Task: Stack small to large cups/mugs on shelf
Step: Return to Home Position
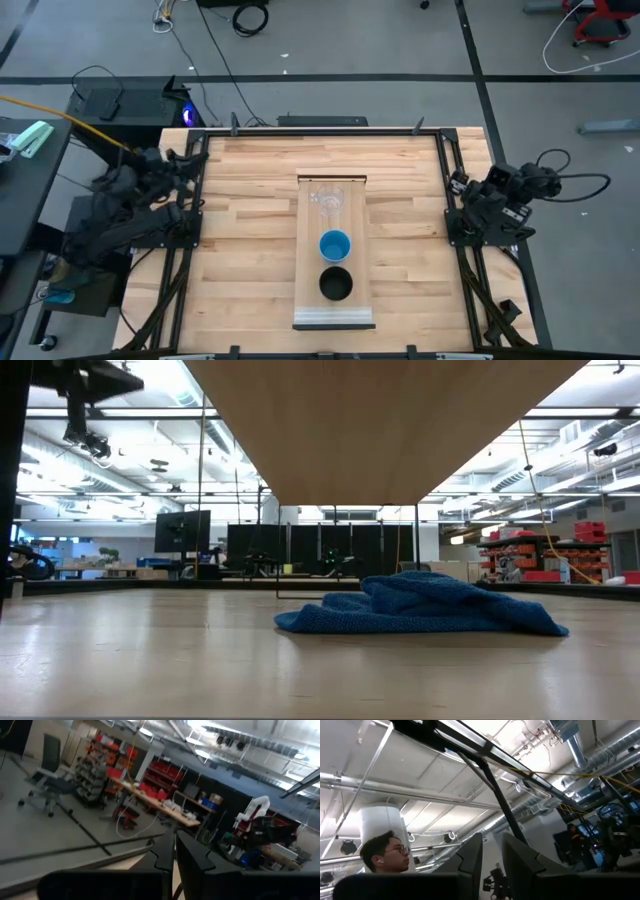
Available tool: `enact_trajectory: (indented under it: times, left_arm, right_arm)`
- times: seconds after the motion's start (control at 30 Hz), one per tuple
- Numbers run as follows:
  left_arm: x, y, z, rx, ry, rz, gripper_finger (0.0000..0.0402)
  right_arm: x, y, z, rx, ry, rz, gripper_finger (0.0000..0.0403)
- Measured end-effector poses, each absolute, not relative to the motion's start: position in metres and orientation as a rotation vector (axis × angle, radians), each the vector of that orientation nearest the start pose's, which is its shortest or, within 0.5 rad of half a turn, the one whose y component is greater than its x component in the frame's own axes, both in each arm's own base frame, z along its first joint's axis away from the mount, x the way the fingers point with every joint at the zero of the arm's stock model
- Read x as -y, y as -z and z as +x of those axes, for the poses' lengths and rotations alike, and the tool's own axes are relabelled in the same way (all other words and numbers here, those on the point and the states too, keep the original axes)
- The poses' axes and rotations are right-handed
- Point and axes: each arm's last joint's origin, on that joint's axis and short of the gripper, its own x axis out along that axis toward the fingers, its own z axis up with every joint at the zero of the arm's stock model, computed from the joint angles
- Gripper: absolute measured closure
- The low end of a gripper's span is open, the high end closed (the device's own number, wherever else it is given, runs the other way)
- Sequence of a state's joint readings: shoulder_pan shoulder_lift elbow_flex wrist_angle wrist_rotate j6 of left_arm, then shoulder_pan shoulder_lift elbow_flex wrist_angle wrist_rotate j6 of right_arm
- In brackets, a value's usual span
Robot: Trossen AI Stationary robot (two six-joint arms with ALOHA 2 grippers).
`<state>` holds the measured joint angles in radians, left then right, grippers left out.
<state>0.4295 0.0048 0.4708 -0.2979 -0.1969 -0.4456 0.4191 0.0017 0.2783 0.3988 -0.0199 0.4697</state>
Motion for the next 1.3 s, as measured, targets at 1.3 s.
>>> enact_trajectory:
  times: [1.3]
  left_arm:
    - [-0.039, -0.199, 0.071, 0.069, -0.665, -0.539, 0.0371]
  right_arm:
    - [-0.038, -0.197, 0.084, 0.235, -0.505, 0.422, 0.0323]
